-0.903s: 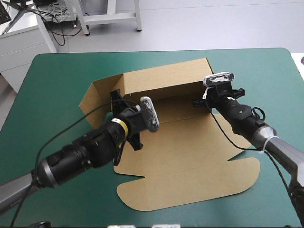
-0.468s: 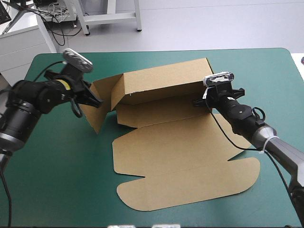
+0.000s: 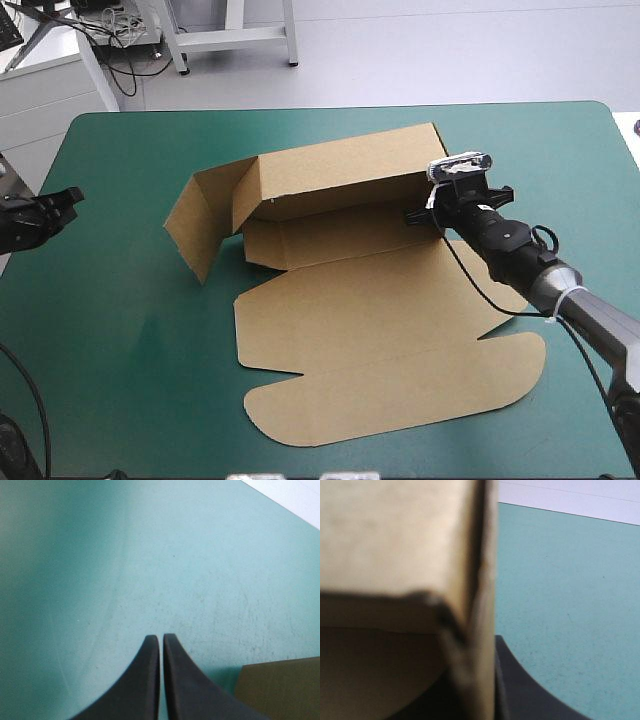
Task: Fold the box
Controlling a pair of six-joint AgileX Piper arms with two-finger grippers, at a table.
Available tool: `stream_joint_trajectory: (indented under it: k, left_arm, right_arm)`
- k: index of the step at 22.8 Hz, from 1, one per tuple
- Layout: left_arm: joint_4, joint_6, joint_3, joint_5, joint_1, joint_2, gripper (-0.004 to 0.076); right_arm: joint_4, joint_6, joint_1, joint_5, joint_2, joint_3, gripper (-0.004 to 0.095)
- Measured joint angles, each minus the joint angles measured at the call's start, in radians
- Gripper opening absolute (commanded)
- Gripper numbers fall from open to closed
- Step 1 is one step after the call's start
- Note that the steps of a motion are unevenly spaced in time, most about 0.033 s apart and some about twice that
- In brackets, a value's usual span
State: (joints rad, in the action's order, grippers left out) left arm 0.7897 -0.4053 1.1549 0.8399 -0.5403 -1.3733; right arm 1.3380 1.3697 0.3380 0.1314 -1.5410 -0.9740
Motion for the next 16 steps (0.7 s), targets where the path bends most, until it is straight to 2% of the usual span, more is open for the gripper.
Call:
stream_joint_trajectory:
  k: [7,9,11,12,13,15,16]
  left_arm:
    - [0.09,-0.044,-0.09,-0.03,-0.025,-0.002,0.0007]
    - [0.095,-0.046,-0.098,-0.039,-0.025,-0.002,0.0007]
    - [0.097,-0.049,-0.099,-0.041,-0.025,-0.002,0.0007]
    - [0.098,-0.05,-0.099,-0.043,-0.025,-0.002,0.0007]
    - [0.098,-0.05,-0.099,-0.043,-0.025,-0.002,0.0007]
    - [0.098,-0.05,-0.099,-0.043,-0.025,-0.002,0.0007]
    - [0.098,-0.05,-0.099,-0.044,-0.025,-0.002,0.0007]
  right_arm:
    - [-0.001,-0.041,-0.047,-0.169,-0.013,-0.001,-0.0012]
    - [-0.053,-0.116,-0.077,-0.22,-0.021,-0.013,-0.0007]
    - [-0.186,-0.266,-0.115,-0.301,-0.021,-0.066,0.0]
    - [-0.337,-0.429,-0.143,-0.382,-0.021,-0.122,0.0]
    - [-0.441,-0.559,-0.155,-0.44,-0.023,-0.16,0.0]
    - [-0.794,-0.918,-0.169,-0.675,-0.042,-0.317,0.0]
    - [-0.894,-1.001,-0.169,-0.775,-0.053,-0.383,0.0]
